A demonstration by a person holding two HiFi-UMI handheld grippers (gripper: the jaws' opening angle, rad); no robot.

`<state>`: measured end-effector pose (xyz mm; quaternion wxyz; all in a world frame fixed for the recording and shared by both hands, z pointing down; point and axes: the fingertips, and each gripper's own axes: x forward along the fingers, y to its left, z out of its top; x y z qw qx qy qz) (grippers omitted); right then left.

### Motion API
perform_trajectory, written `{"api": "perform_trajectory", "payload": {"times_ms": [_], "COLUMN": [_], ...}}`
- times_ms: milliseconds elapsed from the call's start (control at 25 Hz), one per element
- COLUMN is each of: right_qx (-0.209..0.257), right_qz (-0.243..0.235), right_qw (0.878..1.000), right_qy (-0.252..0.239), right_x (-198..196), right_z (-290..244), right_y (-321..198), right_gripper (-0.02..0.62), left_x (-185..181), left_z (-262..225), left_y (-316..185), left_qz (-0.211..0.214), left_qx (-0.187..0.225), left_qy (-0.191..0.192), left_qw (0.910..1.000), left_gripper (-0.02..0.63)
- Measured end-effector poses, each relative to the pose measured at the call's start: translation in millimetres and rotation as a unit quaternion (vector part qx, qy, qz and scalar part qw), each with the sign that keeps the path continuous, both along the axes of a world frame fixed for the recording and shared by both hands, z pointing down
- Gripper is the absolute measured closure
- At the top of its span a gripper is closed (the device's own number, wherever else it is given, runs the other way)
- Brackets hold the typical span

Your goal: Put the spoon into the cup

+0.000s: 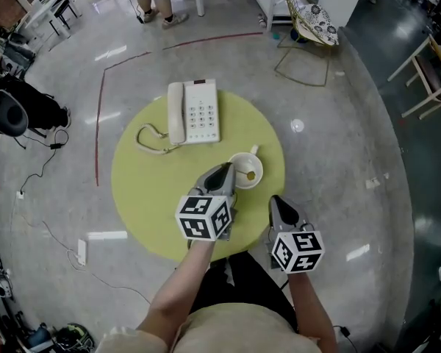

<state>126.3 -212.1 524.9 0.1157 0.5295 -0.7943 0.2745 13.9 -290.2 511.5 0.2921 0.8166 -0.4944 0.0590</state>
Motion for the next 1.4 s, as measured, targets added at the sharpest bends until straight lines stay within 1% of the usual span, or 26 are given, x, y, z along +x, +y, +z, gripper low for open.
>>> {"api": "perform_trajectory", "payload": {"times_ms": [240,480,800,1200,1400], "right_qx": [-0.004,-0.008,-0.013,-0.020,-0.021], "right_qz": [-0.002,-0.007,-0.013,-0.017,-0.020], "right_qw": [1.000,1.000,1.000,1.000,1.000], "right_qy": [0.001,-0.003,-0.002,-0.002,-0.002], "right_x": [1,-1,-5,-8,-10], "right_z": [2,3,8,8,10], "right_y": [-4,-9,-9,-8,-7], "right_gripper": [0.594,0.594,0.594,0.594,0.594], "left_x": [-1,-3,-8,-13,-14], "left_z": [8,11,17,19,24], "left_y": [-1,-3,-7,-12,-12], "left_qz": [-0.002,-0.001,0.000,-0.002,-0.002], "left_qx": [-0.011,-0.011,-0.005,-0.011,-0.017], "left_qy": [0.000,0.003,-0.019,-0.017,-0.023], "left_qw": [0.9999,0.9999,0.9998,0.9998,0.9996], "left_gripper": [0.600,0.600,0.588,0.580,0.572]}}
